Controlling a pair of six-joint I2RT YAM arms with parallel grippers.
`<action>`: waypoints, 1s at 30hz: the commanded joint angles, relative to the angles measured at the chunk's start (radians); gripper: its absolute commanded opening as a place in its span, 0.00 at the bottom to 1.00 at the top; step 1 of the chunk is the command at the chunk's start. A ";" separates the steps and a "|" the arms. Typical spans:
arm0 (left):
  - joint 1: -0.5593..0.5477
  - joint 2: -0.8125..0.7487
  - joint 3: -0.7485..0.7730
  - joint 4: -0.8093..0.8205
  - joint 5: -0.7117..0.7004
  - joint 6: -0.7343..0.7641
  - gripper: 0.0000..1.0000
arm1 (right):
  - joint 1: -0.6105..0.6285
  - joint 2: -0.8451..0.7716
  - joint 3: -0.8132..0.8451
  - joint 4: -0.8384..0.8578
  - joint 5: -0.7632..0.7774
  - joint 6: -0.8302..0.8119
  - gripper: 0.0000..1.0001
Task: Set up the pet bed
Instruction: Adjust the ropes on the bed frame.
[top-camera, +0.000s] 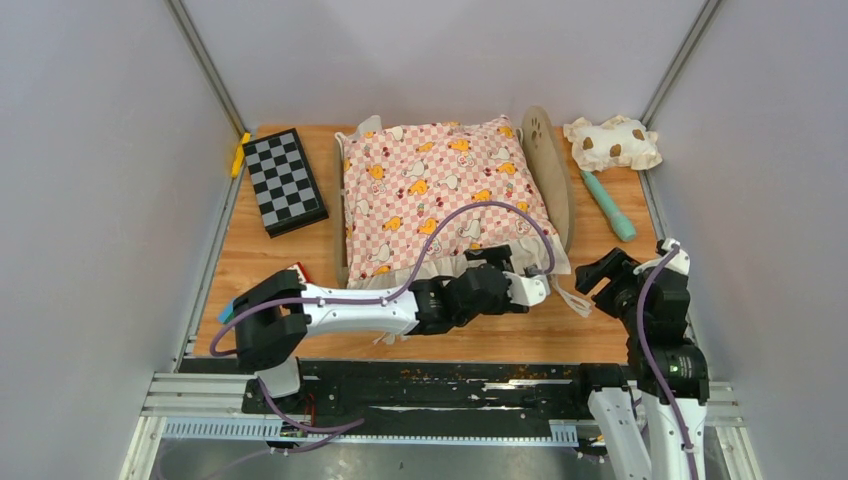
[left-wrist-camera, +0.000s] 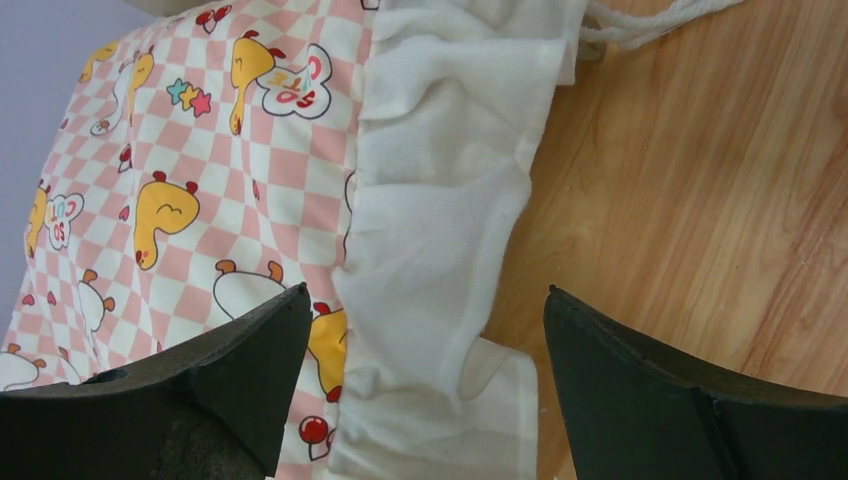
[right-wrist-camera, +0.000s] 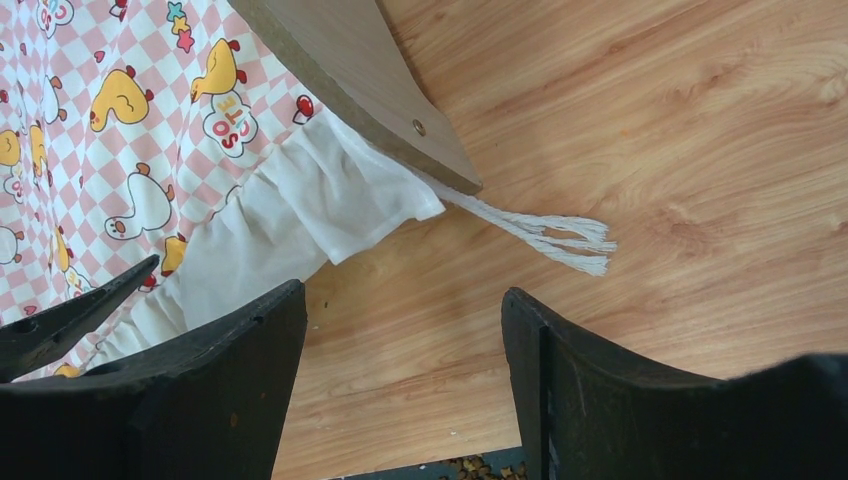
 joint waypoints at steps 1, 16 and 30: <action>-0.007 0.034 0.003 0.133 -0.009 0.087 0.93 | -0.005 -0.006 -0.027 0.040 -0.008 0.056 0.71; -0.006 0.136 0.051 0.144 -0.375 0.101 0.52 | -0.006 -0.006 -0.133 0.127 -0.069 0.125 0.67; -0.004 0.030 -0.040 0.152 -0.408 -0.008 0.13 | -0.004 0.043 -0.307 0.310 -0.038 0.202 0.66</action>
